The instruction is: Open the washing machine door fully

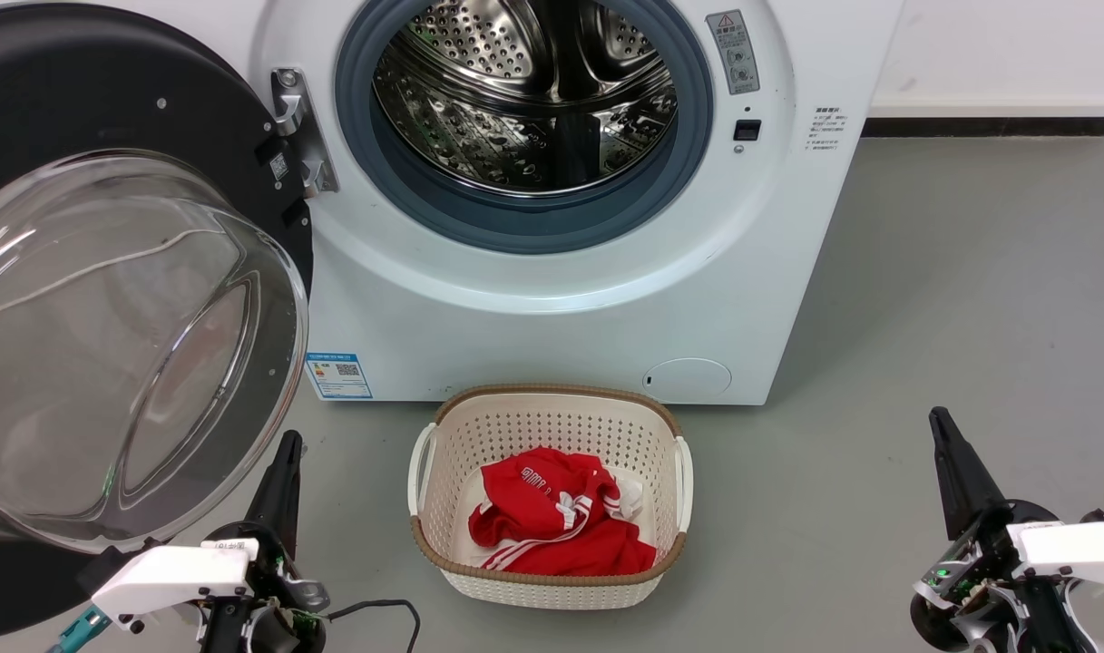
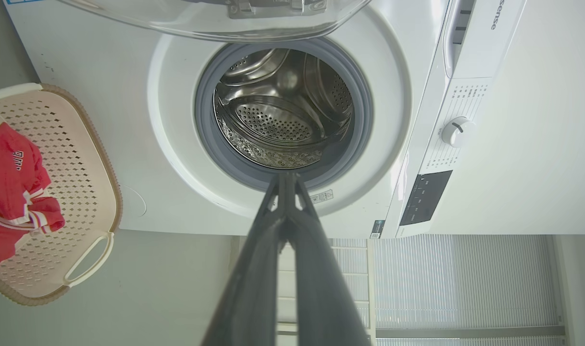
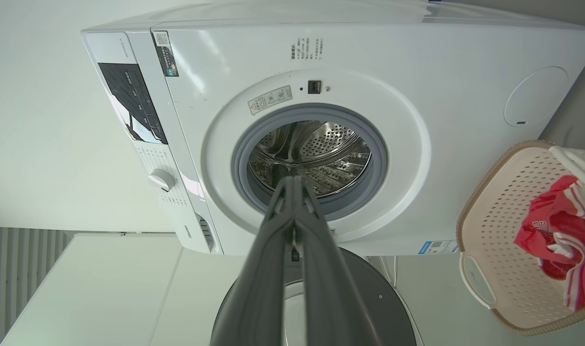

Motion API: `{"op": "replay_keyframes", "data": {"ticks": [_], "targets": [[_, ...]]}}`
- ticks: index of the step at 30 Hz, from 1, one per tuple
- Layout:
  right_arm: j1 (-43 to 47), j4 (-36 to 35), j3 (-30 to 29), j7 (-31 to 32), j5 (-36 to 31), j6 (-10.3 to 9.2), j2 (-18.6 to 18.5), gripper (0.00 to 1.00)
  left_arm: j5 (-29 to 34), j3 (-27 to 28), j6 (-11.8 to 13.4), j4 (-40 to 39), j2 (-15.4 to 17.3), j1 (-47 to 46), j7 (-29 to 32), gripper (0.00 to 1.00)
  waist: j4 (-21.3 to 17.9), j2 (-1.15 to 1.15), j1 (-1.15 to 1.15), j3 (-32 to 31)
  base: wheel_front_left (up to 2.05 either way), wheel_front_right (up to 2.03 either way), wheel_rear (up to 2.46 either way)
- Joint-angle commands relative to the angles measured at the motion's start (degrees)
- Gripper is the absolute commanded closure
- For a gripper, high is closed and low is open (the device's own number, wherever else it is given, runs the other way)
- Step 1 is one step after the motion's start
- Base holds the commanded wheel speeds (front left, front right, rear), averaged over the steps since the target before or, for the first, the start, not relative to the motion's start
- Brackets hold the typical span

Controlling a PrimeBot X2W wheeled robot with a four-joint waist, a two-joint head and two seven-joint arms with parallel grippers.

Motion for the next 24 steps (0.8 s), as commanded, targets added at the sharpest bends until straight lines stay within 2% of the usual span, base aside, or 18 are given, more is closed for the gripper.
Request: {"op": "replay_keyframes", "data": {"ticks": [1, 24], "targets": [[-0.73, 0.06, -0.09, 0.04, 0.12, 0.0, 0.05, 1.0, -0.08, 0.15, -0.28, 0.06, -0.05, -0.63, 0.16, 1.0, 0.0, 0.0, 0.0, 0.0, 0.0, 0.0, 0.0], [-0.67, 0.07, -0.3, 0.26, -0.14, 0.0, 0.23, 1.0, -0.1, 0.13, -0.28, 0.04, -0.05, -0.58, 0.15, 1.0, 0.0, 0.0, 0.0, 0.0, 0.0, 0.0, 0.0]]}}
